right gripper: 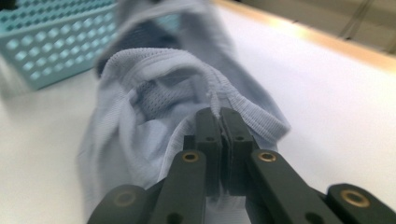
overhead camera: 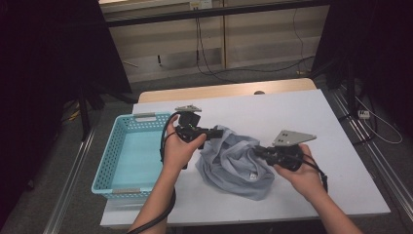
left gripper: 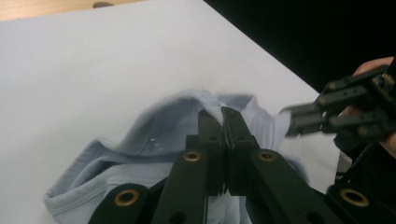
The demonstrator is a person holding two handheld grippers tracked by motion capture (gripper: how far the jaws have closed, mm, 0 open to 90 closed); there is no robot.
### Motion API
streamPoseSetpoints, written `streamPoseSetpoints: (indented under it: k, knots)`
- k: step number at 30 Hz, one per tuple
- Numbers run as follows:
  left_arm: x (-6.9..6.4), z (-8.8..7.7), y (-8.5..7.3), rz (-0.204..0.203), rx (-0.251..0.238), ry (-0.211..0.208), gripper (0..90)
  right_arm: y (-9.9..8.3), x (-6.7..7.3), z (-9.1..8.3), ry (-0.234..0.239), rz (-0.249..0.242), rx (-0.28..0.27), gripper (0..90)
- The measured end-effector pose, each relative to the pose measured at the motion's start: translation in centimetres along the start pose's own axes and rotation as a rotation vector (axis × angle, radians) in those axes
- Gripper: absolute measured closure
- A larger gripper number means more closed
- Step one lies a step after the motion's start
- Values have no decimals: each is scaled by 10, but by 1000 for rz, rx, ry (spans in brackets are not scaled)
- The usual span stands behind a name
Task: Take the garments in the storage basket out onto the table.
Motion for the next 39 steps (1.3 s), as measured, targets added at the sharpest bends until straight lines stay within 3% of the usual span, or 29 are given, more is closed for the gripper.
streamPoseSetpoints:
  k: [7,15,27,39]
  knots:
    - [2,-14,11,-1,-31,4,885,19,-31,-26,-106,27,-63,882]
    - [4,-23,20,1,-38,11,885,29,-51,-31,-179,49,-99,886]
    - [7,-26,28,-11,-40,25,885,37,-63,-34,-197,71,-139,886]
    - [7,-31,39,-19,-79,38,886,54,-74,-35,-199,66,-181,887]
Point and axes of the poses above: each handheld gripper's, and its own axes: z roughly forward along the jaws, y roughly out of its top, x roughly to its left, the point moved 2 cm from there along z, roughly forward along the jaws, and after that the axes turned 1 degree about z, right-handed, at the moved point
